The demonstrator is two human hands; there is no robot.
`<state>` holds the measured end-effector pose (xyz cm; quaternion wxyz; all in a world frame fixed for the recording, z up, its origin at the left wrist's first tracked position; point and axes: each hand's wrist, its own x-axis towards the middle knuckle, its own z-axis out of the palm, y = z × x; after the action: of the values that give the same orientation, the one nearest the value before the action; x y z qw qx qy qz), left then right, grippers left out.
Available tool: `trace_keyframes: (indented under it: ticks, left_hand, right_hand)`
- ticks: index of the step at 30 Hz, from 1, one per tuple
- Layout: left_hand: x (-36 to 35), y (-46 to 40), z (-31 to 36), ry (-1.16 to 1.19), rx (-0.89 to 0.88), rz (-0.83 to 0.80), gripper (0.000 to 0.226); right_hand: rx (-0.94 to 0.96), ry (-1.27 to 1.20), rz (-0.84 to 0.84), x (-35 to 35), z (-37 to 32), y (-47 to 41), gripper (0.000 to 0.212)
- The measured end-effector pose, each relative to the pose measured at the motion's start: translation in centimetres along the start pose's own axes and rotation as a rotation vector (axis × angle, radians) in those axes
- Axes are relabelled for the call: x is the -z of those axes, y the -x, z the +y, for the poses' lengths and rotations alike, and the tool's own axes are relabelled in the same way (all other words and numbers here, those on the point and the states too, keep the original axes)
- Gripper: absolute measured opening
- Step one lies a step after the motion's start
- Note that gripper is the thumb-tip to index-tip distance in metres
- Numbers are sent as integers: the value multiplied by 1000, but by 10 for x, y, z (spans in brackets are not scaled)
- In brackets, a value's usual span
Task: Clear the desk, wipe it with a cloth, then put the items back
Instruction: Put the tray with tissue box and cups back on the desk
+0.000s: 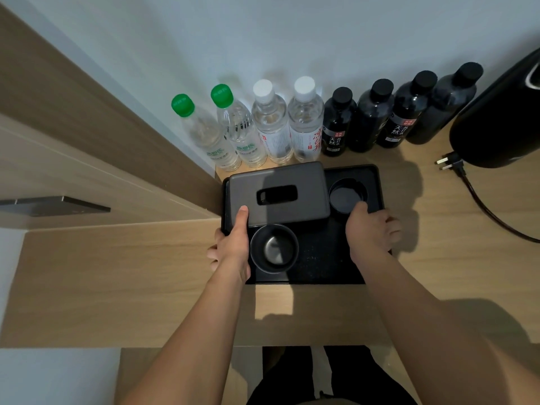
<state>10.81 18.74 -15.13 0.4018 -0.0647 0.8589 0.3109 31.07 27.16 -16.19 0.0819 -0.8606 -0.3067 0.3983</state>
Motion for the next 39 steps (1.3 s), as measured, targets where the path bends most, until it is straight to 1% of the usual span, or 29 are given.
trace_keyframes:
  ticks: [4,11,18,20,22,24,25,27,30,32,34,36,39]
  left_hand:
    - [-3,2,1,4,-8,60,132]
    - [-8,-2,14,25,-25,88,131]
    - [-13,-5,16,17,-27,98,132]
    - [-10,-4,18,-4,-30,53,127]
    - [-3,0,17,-9,-41,16,114]
    - [3,7,18,-39,-84,25,102]
    - [5,12,18,-87,-133,49,97]
    - [6,27,16,-227,-299,115,84]
    - [10,49,9,-355,-680,200,72]
    - [14,58,5,-433,-918,210,66]
    - [17,61,4,-507,-1112,195,62]
    - [15,63,6,-587,-1272,195,59]
    - [8,67,8,-647,-1407,194,57]
  right_hand:
    - [-27,4,0,1,-6,-4,73]
    - [59,14,-1,-1,-11,-13,74]
    - [98,25,-20,-1,-11,-14,76]
    - [119,8,-45,4,-8,-15,76]
    - [137,-26,-86,11,-5,-13,77]
    - [196,-59,-122,21,-2,-5,80]
    - [248,-69,-126,24,0,0,82]
    - [370,-79,-109,33,3,14,82]
    - [589,-40,-50,43,12,37,72]
    - [720,55,18,50,21,51,68]
    - [821,126,65,56,31,63,65]
    - [861,148,75,63,43,73,64]
    - [907,157,119,76,60,83,62]
